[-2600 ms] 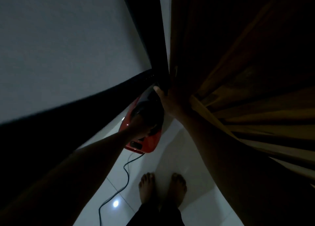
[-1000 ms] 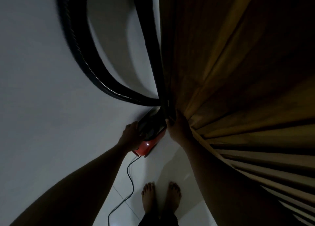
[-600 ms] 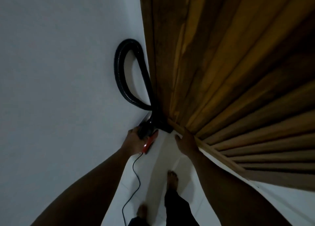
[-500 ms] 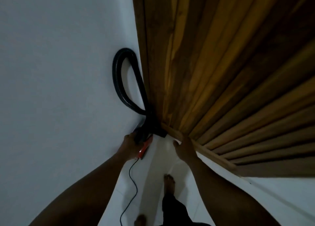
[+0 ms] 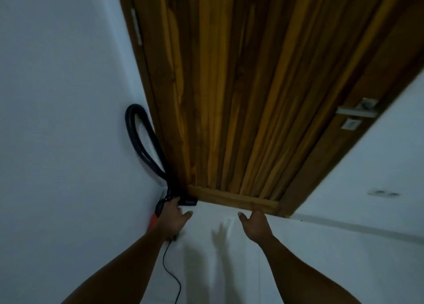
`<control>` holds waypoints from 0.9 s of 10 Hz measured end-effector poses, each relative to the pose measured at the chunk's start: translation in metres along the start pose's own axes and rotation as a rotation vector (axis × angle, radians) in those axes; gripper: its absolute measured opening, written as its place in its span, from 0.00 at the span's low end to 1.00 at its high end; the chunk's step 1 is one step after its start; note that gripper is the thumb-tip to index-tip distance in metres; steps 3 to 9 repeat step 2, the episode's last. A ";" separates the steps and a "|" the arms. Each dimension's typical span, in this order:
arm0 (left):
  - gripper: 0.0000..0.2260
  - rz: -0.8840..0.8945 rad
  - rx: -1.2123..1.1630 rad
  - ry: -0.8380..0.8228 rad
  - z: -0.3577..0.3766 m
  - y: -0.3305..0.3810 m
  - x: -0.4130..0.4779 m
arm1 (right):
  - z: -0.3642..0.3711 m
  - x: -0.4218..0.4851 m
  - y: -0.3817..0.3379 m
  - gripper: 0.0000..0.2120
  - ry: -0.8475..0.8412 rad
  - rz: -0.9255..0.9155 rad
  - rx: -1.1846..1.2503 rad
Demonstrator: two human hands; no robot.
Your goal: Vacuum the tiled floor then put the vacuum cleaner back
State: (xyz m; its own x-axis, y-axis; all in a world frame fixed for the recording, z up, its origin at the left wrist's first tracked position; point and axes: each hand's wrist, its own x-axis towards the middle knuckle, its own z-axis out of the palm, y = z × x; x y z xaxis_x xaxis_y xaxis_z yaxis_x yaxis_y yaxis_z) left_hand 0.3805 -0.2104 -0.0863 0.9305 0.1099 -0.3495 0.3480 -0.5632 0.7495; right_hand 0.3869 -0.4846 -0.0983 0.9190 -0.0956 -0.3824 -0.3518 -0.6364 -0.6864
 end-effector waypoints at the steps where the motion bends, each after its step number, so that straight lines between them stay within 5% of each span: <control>1: 0.27 0.033 -0.004 -0.008 0.018 0.010 -0.023 | -0.021 -0.031 0.031 0.35 0.053 -0.017 0.012; 9: 0.31 0.049 0.009 0.002 0.033 0.017 -0.044 | -0.036 -0.059 0.057 0.35 0.086 0.002 0.045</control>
